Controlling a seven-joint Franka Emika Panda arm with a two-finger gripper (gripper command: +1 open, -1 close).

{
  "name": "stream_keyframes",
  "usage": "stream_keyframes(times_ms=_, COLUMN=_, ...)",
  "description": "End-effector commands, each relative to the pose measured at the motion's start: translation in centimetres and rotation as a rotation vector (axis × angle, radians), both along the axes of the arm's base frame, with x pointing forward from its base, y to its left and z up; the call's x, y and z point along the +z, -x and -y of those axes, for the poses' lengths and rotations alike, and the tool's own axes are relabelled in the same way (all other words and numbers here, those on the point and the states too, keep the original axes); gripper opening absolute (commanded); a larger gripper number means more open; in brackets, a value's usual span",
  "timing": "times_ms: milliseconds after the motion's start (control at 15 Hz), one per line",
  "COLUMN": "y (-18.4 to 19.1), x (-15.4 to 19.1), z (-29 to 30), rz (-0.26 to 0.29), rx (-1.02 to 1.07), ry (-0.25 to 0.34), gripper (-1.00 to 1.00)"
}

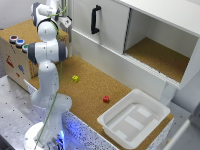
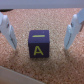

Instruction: Place the purple block on top of the drawer

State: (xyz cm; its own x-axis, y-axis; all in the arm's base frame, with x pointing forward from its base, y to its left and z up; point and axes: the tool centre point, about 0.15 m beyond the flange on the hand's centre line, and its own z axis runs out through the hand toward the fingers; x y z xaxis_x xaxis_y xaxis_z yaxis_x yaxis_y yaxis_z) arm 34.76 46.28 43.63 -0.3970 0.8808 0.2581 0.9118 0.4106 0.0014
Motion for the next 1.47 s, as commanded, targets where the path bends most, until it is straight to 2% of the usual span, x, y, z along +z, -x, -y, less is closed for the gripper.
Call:
stream_keyframes(times_ms=0, y=-1.0, x=0.7, z=-1.3, rz=-0.082, rx=0.016, ry=0.044, gripper=1.00)
stream_keyframes(times_ms=267, y=-1.0, x=0.7, z=-1.3, rz=-0.082, rx=0.016, ry=0.044, gripper=1.00)
stream_keyframes(times_ms=333, y=0.0, x=0.0, z=0.0, rz=0.000, rx=-0.001, ry=0.000, gripper=1.00)
stream_keyframes(times_ms=400, y=0.7, x=0.9, z=1.9, rz=0.041, rx=-0.029, ry=0.021, gripper=1.00)
stream_keyframes(times_ms=533, y=1.7, x=3.4, z=4.3, rz=0.077, rx=-0.101, ry=0.018, gripper=1.00)
stream_keyframes(times_ms=667, y=3.6, x=5.8, z=5.9, rz=0.142, rx=-0.188, ry=0.061, gripper=1.00)
stream_keyframes(times_ms=800, y=4.8, x=6.8, z=6.5, rz=0.196, rx=-0.263, ry=0.142, gripper=1.00)
stream_keyframes(times_ms=867, y=5.2, x=6.9, z=6.7, rz=0.201, rx=-0.282, ry=0.164, gripper=1.00)
stream_keyframes(times_ms=1067, y=5.2, x=6.9, z=6.7, rz=0.201, rx=-0.282, ry=0.164, gripper=1.00)
stream_keyframes(times_ms=1133, y=3.4, x=6.9, z=6.1, rz=0.108, rx=-0.227, ry=0.131, gripper=1.00)
stream_keyframes(times_ms=1267, y=4.3, x=6.8, z=7.6, rz=0.075, rx=-0.280, ry=0.079, gripper=1.00)
stream_keyframes(times_ms=1400, y=6.4, x=8.0, z=7.2, rz=0.079, rx=-0.298, ry=0.084, gripper=1.00)
